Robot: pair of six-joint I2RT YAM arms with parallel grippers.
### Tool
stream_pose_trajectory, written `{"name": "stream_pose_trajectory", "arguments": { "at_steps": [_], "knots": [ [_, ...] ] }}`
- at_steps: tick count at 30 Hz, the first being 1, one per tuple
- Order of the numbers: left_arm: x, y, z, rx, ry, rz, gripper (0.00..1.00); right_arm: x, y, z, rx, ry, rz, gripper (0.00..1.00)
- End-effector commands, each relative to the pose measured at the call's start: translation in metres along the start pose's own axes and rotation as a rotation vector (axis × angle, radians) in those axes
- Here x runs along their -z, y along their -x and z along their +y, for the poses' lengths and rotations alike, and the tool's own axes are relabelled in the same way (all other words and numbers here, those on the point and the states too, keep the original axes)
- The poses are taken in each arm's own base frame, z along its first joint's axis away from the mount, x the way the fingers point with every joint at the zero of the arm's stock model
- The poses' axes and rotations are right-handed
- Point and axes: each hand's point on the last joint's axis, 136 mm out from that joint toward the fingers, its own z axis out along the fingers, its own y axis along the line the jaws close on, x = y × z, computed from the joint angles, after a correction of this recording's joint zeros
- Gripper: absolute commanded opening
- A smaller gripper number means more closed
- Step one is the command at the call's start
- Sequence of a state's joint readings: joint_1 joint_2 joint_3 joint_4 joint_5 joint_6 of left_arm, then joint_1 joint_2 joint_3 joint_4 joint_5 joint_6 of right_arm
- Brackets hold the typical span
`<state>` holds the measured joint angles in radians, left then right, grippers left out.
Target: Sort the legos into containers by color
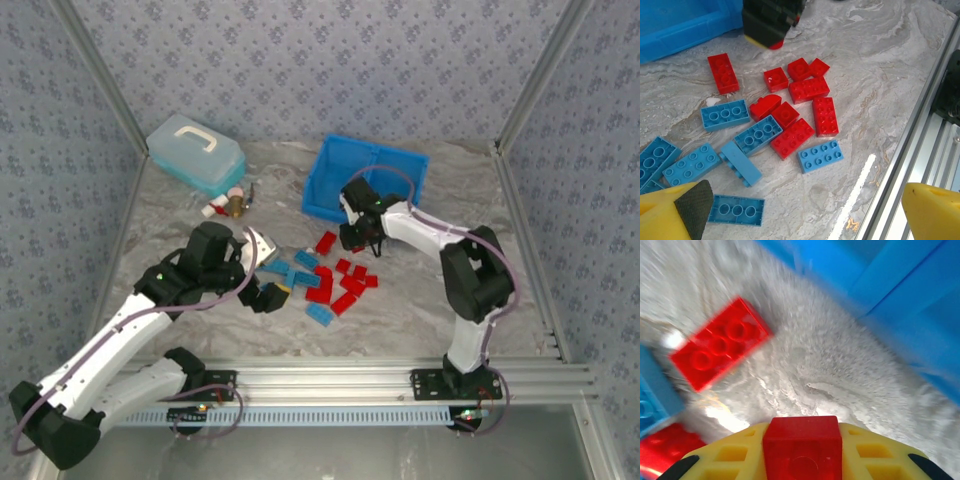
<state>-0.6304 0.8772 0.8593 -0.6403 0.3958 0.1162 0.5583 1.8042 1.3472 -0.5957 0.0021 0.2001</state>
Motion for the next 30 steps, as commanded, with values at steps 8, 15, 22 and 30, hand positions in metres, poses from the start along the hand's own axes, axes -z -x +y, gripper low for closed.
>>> {"name": "stream_pose_trajectory", "arguments": {
  "at_steps": [8, 15, 22, 30],
  "knots": [
    [0.007, 0.0, 0.002, -0.027, 0.033, -0.024, 0.99, 0.027, 0.09, -0.09, -0.211, -0.228, -0.187, 0.28],
    [0.012, 0.001, -0.001, -0.042, 0.031, -0.056, 0.99, -0.023, 0.103, -0.109, -0.24, -0.269, -0.134, 0.29],
    [0.014, 0.003, -0.009, -0.073, -0.004, -0.082, 0.99, -0.039, 0.098, -0.108, -0.278, -0.23, -0.116, 0.52],
    [0.013, 0.003, -0.006, -0.079, 0.008, -0.079, 0.99, 0.013, 0.108, -0.097, -0.256, -0.199, -0.197, 0.58]
  ]
}}
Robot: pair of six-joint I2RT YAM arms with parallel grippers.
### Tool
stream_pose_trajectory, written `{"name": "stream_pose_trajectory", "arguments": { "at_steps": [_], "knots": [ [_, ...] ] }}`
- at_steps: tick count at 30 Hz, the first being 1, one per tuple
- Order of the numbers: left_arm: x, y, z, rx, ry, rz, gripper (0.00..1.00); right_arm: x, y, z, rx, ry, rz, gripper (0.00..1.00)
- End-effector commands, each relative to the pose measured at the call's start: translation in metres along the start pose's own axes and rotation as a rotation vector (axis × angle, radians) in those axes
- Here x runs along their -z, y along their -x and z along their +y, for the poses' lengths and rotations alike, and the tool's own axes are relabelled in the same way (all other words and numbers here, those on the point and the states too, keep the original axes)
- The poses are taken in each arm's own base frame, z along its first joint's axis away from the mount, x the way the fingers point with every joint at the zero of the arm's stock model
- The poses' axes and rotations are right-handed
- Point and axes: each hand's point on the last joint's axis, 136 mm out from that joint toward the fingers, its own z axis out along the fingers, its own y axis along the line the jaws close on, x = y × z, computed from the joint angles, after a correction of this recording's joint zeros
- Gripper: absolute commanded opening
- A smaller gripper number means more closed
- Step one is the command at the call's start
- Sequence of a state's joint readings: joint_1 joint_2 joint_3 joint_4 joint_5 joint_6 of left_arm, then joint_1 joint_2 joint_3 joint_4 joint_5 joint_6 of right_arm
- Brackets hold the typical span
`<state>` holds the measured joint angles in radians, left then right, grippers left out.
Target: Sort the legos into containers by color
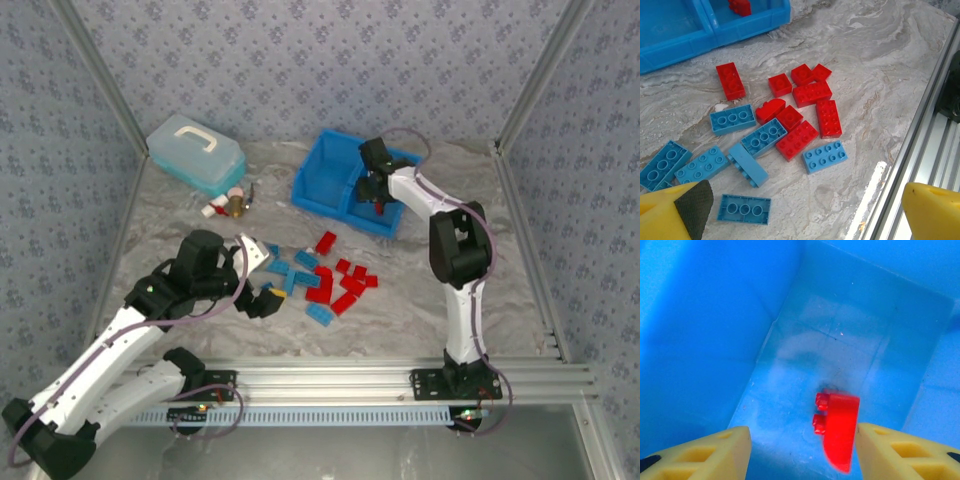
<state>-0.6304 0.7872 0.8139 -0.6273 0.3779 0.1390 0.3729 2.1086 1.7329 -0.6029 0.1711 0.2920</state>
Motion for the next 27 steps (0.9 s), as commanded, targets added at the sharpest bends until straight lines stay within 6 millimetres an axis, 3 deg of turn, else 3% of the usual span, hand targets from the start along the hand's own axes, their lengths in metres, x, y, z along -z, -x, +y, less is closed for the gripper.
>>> {"name": "stream_pose_trajectory", "arguments": {
  "at_steps": [1, 4, 7, 9, 11, 12, 16, 21, 27],
  "knots": [
    [0.002, 0.007, -0.004, -0.033, -0.015, -0.028, 0.99, 0.058, 0.016, 0.007, 0.011, 0.053, -0.085, 0.57],
    [0.003, 0.006, -0.004, -0.031, -0.013, -0.028, 0.99, 0.09, -0.006, 0.017, 0.064, 0.077, -0.098, 0.57],
    [0.004, 0.007, -0.004, -0.033, -0.01, -0.034, 0.99, 0.111, -0.046, 0.038, 0.148, 0.125, -0.105, 0.58],
    [0.003, 0.006, -0.004, -0.036, -0.01, -0.034, 0.99, 0.115, -0.078, 0.049, 0.22, 0.162, -0.076, 0.58],
    [0.003, 0.008, -0.003, -0.036, -0.012, -0.035, 0.99, 0.115, -0.106, 0.051, 0.268, 0.131, -0.031, 0.57],
    [0.002, 0.008, -0.004, -0.035, -0.015, -0.036, 0.99, 0.113, -0.12, 0.042, 0.265, 0.071, 0.011, 0.57],
    [0.0, 0.006, -0.005, -0.027, -0.029, -0.026, 0.99, 0.097, -0.17, 0.039, 0.144, 0.052, 0.133, 0.57],
    [-0.002, 0.003, -0.004, -0.026, -0.027, -0.016, 0.99, 0.083, -0.198, 0.062, 0.088, 0.052, 0.162, 0.58],
    [-0.003, 0.0, -0.004, -0.022, -0.026, -0.007, 0.99, 0.065, -0.214, 0.05, 0.09, -0.039, 0.188, 0.49]
  ]
}}
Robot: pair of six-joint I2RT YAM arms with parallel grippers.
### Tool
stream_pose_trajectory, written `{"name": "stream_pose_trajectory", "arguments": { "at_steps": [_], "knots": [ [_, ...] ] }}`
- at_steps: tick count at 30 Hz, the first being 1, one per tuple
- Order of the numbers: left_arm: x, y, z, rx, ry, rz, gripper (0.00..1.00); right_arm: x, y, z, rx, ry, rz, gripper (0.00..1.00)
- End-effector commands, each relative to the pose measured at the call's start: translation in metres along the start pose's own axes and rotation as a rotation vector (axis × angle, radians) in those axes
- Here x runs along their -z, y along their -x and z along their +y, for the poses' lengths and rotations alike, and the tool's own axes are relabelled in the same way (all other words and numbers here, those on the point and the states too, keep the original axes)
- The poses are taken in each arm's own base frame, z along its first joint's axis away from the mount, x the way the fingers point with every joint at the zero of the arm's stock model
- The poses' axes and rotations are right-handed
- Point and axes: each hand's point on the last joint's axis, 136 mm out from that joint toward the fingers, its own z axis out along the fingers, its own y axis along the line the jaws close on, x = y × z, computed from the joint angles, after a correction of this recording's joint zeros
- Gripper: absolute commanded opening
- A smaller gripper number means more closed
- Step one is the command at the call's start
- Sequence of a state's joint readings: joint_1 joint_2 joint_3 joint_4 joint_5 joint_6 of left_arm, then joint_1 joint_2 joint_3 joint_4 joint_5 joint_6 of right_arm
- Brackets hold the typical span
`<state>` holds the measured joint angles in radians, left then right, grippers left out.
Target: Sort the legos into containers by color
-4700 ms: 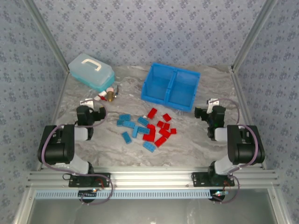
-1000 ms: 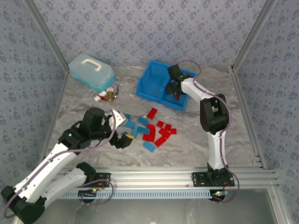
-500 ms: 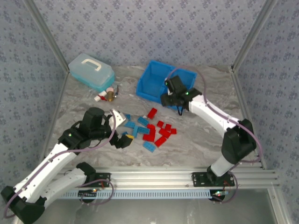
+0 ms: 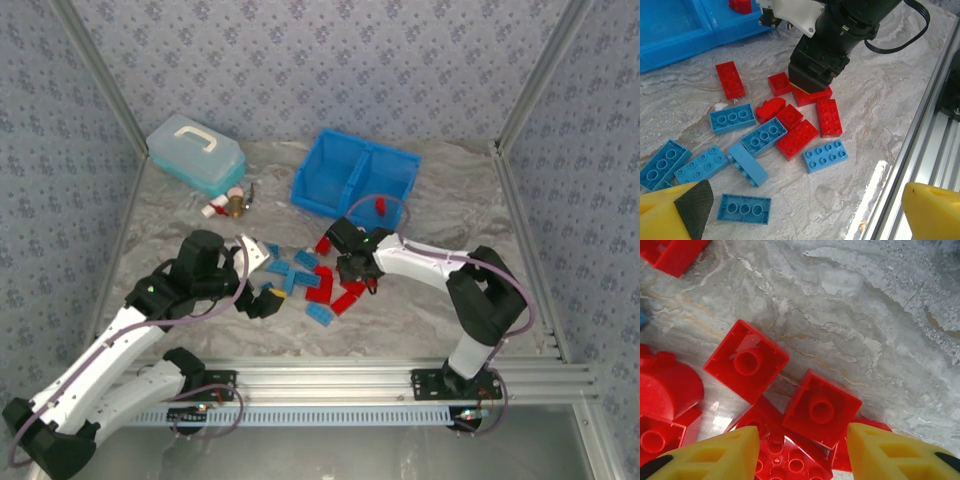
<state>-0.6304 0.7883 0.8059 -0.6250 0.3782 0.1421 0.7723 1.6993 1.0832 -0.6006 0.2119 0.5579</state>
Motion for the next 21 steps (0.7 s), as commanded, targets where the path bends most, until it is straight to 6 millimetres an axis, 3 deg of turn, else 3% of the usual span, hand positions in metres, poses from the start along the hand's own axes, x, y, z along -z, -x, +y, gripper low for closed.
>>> {"name": "stream_pose_trajectory", "arguments": {
  "at_steps": [1, 9, 13, 16, 21],
  "knots": [
    [-0.001, 0.003, -0.004, -0.022, -0.024, -0.015, 0.99, -0.01, -0.007, -0.017, -0.059, -0.081, 0.006, 0.47],
    [-0.003, 0.002, -0.004, -0.014, -0.027, -0.006, 0.99, -0.024, -0.006, -0.018, -0.115, -0.071, 0.005, 0.43],
    [-0.004, 0.001, -0.003, -0.012, -0.027, -0.001, 0.99, -0.036, -0.007, -0.017, -0.16, -0.04, 0.034, 0.55],
    [-0.004, 0.0, -0.003, -0.011, -0.024, 0.005, 0.99, -0.039, -0.005, -0.018, -0.163, -0.044, 0.033, 0.57],
    [-0.004, 0.0, -0.002, -0.012, -0.022, 0.005, 0.99, -0.04, 0.003, -0.021, -0.152, -0.058, 0.005, 0.46]
  ]
}}
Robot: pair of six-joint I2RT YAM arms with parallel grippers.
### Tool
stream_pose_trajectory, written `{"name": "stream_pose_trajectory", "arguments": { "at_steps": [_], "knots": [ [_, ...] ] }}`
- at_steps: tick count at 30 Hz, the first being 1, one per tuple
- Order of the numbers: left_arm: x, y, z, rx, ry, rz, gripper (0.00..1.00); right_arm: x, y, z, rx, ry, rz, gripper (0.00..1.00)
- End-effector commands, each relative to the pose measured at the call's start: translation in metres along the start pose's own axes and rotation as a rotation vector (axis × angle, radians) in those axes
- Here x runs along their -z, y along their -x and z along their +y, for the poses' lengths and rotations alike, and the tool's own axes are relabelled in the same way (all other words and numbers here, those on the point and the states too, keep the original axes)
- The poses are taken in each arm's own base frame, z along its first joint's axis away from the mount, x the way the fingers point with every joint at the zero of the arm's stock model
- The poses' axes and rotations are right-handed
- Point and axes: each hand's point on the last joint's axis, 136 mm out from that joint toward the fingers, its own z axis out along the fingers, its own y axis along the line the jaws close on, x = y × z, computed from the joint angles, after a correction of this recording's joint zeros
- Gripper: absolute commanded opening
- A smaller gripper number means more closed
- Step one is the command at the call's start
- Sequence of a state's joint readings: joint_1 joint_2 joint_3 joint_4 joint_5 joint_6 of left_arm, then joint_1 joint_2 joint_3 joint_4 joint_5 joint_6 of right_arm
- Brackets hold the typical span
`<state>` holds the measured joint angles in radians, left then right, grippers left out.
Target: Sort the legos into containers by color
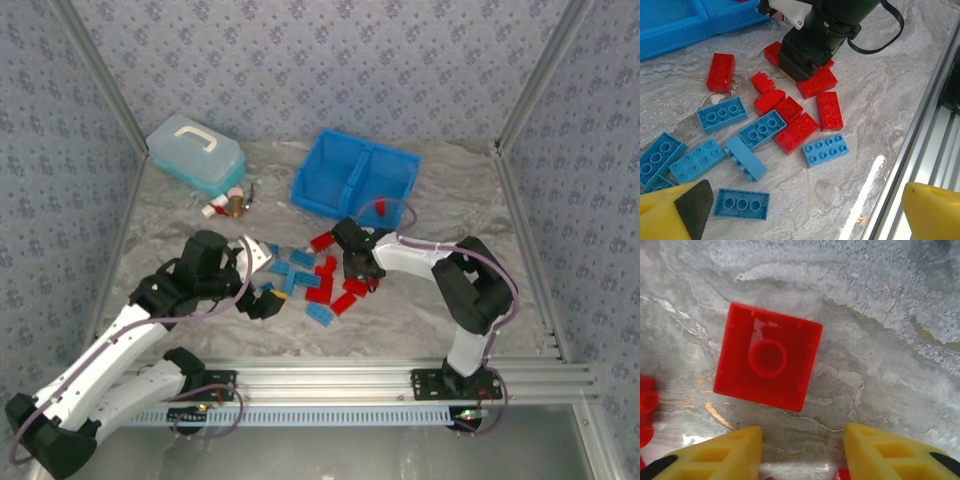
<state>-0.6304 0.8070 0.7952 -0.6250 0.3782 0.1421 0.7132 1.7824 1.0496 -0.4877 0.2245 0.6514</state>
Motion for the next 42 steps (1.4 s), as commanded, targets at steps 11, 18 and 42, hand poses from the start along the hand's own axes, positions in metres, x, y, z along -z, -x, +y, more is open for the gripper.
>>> {"name": "stream_pose_trajectory", "arguments": {
  "at_steps": [11, 18, 42],
  "knots": [
    [0.002, 0.005, -0.003, -0.02, -0.012, -0.015, 0.99, -0.003, 0.046, 0.008, -0.015, 0.019, -0.079, 0.7],
    [0.003, 0.004, -0.003, -0.021, -0.007, -0.014, 0.99, -0.017, 0.058, 0.018, -0.011, 0.02, -0.058, 0.48],
    [0.002, 0.005, -0.001, -0.024, -0.001, -0.017, 0.99, 0.097, 0.196, -0.041, -0.039, -0.028, -0.39, 0.34]
  ]
}}
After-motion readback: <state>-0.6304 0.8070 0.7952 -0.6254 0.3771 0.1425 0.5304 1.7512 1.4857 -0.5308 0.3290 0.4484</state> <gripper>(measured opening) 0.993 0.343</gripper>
